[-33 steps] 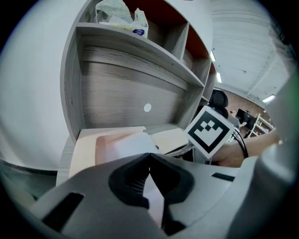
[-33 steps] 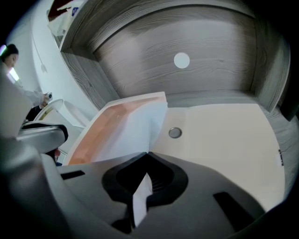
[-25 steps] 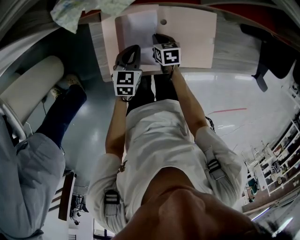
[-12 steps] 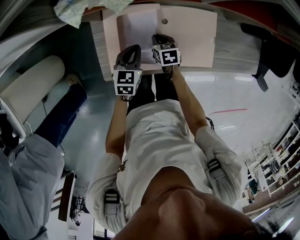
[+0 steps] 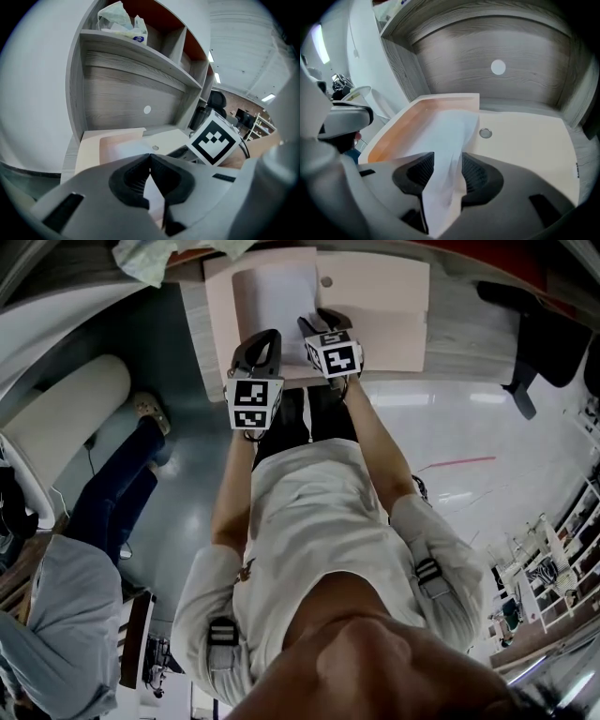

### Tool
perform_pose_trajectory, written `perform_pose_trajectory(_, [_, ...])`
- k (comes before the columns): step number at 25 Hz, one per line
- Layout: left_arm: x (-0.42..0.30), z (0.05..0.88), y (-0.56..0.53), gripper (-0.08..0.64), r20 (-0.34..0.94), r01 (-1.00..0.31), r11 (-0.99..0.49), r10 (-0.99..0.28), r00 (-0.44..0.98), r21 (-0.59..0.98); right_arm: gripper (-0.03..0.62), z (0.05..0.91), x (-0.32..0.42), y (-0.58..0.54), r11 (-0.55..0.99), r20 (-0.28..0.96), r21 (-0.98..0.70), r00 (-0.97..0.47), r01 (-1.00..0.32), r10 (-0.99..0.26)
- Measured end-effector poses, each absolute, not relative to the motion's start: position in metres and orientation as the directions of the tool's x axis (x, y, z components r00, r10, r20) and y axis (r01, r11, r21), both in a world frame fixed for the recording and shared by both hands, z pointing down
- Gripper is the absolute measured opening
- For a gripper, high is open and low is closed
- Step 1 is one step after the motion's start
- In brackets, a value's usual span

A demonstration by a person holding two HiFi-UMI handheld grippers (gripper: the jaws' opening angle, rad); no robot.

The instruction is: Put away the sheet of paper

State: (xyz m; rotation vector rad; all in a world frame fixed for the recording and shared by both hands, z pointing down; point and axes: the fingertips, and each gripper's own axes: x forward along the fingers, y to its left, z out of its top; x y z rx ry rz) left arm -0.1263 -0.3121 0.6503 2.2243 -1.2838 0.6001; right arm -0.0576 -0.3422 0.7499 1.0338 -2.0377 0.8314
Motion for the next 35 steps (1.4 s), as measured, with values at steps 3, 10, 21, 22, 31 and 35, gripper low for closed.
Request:
perform_pose_trajectory(3, [-0.124,0.645,-0.312,0.020,0.588,-0.875,-0.444,-0.661,0.465,0.193,0.204,0.744,-0.054,-0.341,0.473,0.795,-0.220,-0.438,-0.853,-0.420])
perform_pose_trajectory(10, [-0.119,0.635,-0.311,0.020,0.569,-0.871,-0.452,-0.671,0.475,0.194,0.204,0.714,-0.045,-0.335,0.484,0.758,-0.204,-0.451,-0.851,-0.471])
perform_pose_trajectory(21, [-0.121,0.598,-0.317,0.020,0.507,-0.866,-0.461,-0.708,0.492,0.196,0.149,0.628,-0.041,-0.329,0.532,0.606,-0.196,-0.528,-0.824,-0.595])
perform_pose_trajectory(22, [-0.122,0.591,-0.317,0.020,0.499,-0.865,-0.462,-0.713,0.493,0.195,0.139,0.618,-0.040,-0.329,0.537,0.589,-0.189,-0.532,-0.822,-0.608])
perform_pose_trajectory(31, [-0.129,0.528,-0.323,0.020,0.404,-0.852,-0.501,-0.755,0.516,0.151,0.103,0.531,-0.040,-0.328,0.580,0.451,-0.103,-0.557,-0.808,-0.697])
perform_pose_trajectory(35, [-0.130,0.500,-0.322,0.020,0.361,-0.840,-0.528,-0.765,0.534,0.124,0.078,0.499,-0.042,-0.323,0.590,0.394,-0.079,-0.569,-0.804,-0.722])
